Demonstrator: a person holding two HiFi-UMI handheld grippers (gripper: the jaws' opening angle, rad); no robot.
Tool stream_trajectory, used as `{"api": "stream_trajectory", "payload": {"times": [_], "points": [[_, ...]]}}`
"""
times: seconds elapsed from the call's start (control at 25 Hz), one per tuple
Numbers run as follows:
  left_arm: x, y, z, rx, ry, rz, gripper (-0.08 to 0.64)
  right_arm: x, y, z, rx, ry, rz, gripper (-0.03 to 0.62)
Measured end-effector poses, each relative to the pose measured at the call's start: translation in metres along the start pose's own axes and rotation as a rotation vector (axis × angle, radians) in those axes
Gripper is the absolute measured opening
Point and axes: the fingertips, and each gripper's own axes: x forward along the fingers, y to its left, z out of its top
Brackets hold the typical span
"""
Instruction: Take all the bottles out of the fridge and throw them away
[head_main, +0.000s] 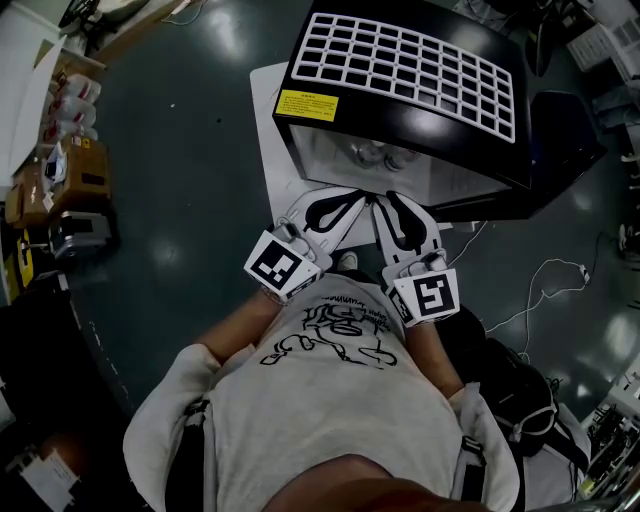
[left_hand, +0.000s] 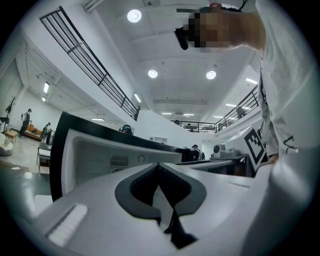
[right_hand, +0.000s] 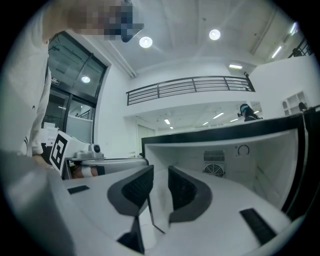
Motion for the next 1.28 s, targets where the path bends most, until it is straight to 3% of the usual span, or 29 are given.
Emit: {"api": "stream_trajectory", "payload": {"times": [1.28], "points": [[0.026,0.043,-0.056,0.066,0.029,0.069,0.006,0.036,-0.040,-0.057,-0.109,0.029,-0.087,0.123]]}}
